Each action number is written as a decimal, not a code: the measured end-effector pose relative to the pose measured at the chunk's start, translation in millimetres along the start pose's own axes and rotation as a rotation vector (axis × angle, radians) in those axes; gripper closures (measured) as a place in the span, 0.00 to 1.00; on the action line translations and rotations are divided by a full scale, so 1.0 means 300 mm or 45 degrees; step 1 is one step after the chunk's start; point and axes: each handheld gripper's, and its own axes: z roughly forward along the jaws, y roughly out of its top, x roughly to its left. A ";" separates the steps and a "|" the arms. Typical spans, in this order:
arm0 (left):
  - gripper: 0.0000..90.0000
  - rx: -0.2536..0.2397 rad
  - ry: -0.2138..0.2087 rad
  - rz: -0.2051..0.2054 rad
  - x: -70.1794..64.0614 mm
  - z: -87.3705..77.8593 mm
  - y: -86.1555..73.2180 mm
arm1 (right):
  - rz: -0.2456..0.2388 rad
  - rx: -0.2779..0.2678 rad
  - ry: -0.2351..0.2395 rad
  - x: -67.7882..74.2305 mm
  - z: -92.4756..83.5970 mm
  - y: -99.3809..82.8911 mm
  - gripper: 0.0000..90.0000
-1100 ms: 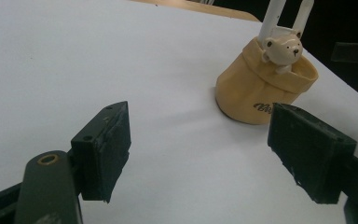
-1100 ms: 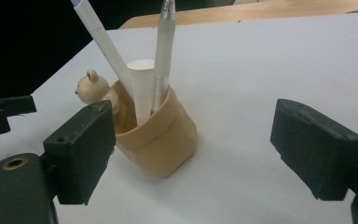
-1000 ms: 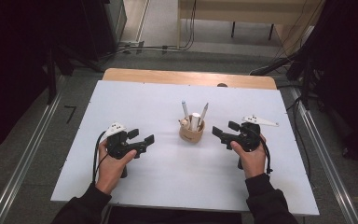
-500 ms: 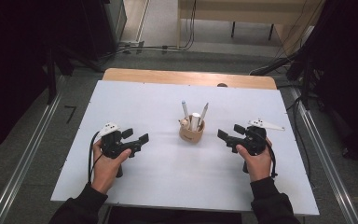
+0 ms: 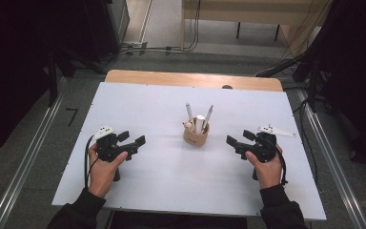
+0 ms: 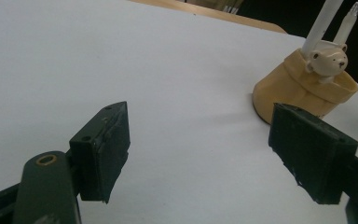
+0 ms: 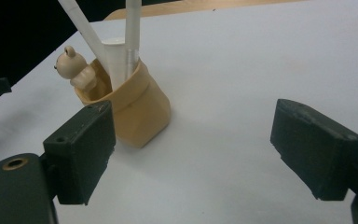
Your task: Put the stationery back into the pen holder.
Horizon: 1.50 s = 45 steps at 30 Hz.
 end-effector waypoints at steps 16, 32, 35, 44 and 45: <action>0.24 -0.018 0.057 -0.021 0.050 -0.024 0.003 | 0.017 -0.003 -0.040 -0.028 -0.041 -0.030 0.14; 0.21 -0.014 0.083 -0.015 0.058 -0.030 -0.008 | 0.039 -0.011 -0.105 -0.078 -0.094 -0.056 0.14; 0.20 -0.009 0.091 -0.017 0.062 -0.031 -0.008 | 0.040 -0.014 -0.114 -0.087 -0.102 -0.060 0.14; 0.17 0.004 0.112 -0.016 0.072 -0.034 -0.015 | 0.050 -0.010 -0.150 -0.110 -0.127 -0.076 0.13; 0.17 0.005 0.115 -0.018 0.073 -0.035 -0.016 | 0.048 -0.011 -0.156 -0.114 -0.129 -0.078 0.13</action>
